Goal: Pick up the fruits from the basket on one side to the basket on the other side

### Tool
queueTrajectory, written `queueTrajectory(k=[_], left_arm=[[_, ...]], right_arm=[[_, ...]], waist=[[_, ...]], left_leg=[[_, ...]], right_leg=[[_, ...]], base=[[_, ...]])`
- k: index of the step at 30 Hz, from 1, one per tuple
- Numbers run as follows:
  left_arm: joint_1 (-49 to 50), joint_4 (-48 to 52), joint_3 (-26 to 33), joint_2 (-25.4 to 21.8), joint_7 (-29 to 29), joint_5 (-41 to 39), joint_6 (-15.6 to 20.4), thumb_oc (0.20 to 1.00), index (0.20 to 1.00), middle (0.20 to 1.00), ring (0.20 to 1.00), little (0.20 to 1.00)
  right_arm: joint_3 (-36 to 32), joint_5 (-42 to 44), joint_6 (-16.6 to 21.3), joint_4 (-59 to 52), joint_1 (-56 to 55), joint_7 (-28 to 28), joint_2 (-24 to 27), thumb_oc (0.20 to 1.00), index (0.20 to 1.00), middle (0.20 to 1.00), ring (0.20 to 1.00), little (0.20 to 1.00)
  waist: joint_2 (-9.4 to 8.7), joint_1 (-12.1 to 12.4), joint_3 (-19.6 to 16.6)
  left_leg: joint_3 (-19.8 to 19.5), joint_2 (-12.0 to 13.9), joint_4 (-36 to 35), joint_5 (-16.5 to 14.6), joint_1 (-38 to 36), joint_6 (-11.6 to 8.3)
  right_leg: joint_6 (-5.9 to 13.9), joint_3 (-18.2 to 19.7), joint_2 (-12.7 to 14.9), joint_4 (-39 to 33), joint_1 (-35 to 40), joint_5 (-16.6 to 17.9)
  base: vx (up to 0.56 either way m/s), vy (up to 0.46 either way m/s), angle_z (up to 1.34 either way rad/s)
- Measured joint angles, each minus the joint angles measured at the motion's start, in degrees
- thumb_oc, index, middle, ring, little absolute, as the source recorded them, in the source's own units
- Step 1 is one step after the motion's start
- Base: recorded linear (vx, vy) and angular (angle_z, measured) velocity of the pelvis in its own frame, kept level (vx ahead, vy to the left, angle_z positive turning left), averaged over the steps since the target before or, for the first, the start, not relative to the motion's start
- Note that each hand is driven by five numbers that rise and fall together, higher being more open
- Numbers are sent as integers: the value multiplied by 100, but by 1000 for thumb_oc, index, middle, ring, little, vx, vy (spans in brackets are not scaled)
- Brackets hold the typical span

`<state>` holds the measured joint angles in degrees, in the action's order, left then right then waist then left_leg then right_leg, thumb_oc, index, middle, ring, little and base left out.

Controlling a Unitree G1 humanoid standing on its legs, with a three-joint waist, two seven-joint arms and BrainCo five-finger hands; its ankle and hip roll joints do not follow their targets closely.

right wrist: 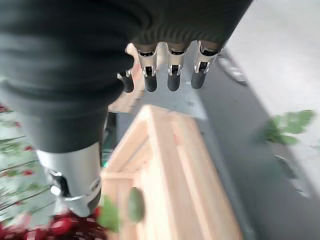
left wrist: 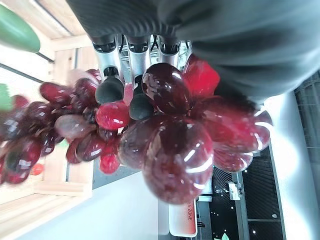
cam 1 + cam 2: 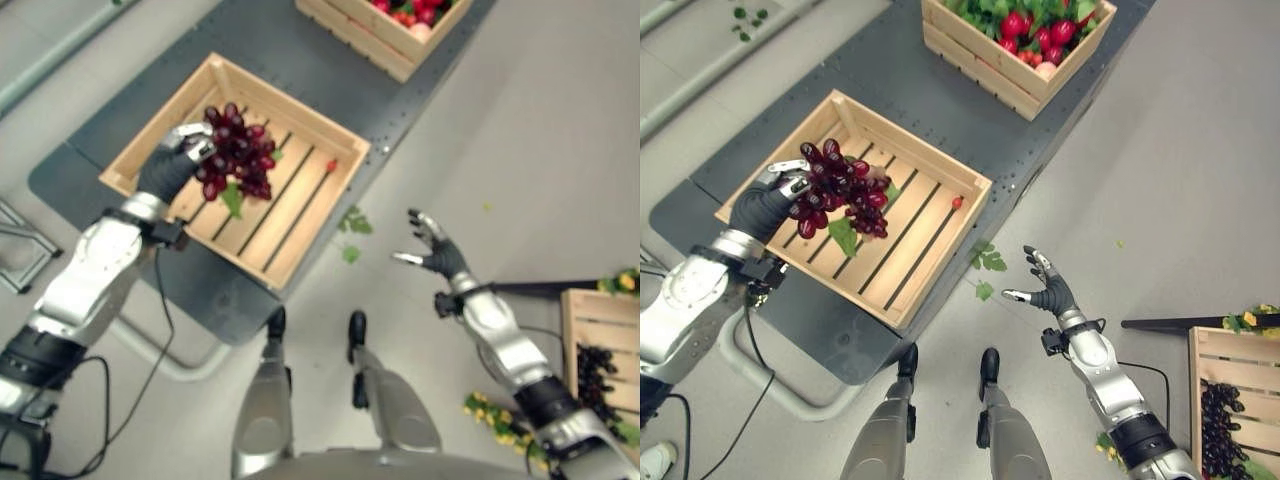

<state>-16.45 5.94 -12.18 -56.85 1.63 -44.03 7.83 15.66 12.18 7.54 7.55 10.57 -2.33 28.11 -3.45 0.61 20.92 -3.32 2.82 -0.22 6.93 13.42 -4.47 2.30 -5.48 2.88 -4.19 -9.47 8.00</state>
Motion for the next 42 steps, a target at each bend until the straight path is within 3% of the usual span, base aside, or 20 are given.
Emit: queueTrajectory(k=[11,19,29,42], left_arm=[[292,-4,-10,504,-165,50,-233,200,200,200,200,200],[303,1,-377,991,-267,68,-361,200,200,200,200,200],[303,-2,-823,1468,-308,166,-500,200,200,200,200,200],[303,-16,-1375,2095,-261,272,-634,200,200,200,200,200]], right_arm=[[145,326,-177,-278,623,129,-9,1000,1000,1000,1000,1000],[942,372,-358,-165,1181,293,-112,1000,1000,1000,1000,1000],[1534,450,-602,320,1614,399,-590,1000,1000,1000,1000,1000],[1703,541,-687,911,1625,328,-1061,1000,1000,1000,1000,1000]], waist=[[-2,46,-619],[18,43,-1177],[39,73,-1501],[80,201,-1800]], left_leg=[[-25,59,-257,-17,-509,-28],[-63,83,-471,-16,-910,-38],[-107,98,-473,-36,-1059,-57],[-153,119,-474,-29,-1077,-49]], right_leg=[[-24,-44,-63,-97,465,-111],[-23,-109,-79,-100,797,-273],[-15,-127,-76,-101,957,-338],[-21,-154,-97,-102,989,-346]], base=[[92,-12,3],[100,-5,4],[56,1,1],[8,0,0]])
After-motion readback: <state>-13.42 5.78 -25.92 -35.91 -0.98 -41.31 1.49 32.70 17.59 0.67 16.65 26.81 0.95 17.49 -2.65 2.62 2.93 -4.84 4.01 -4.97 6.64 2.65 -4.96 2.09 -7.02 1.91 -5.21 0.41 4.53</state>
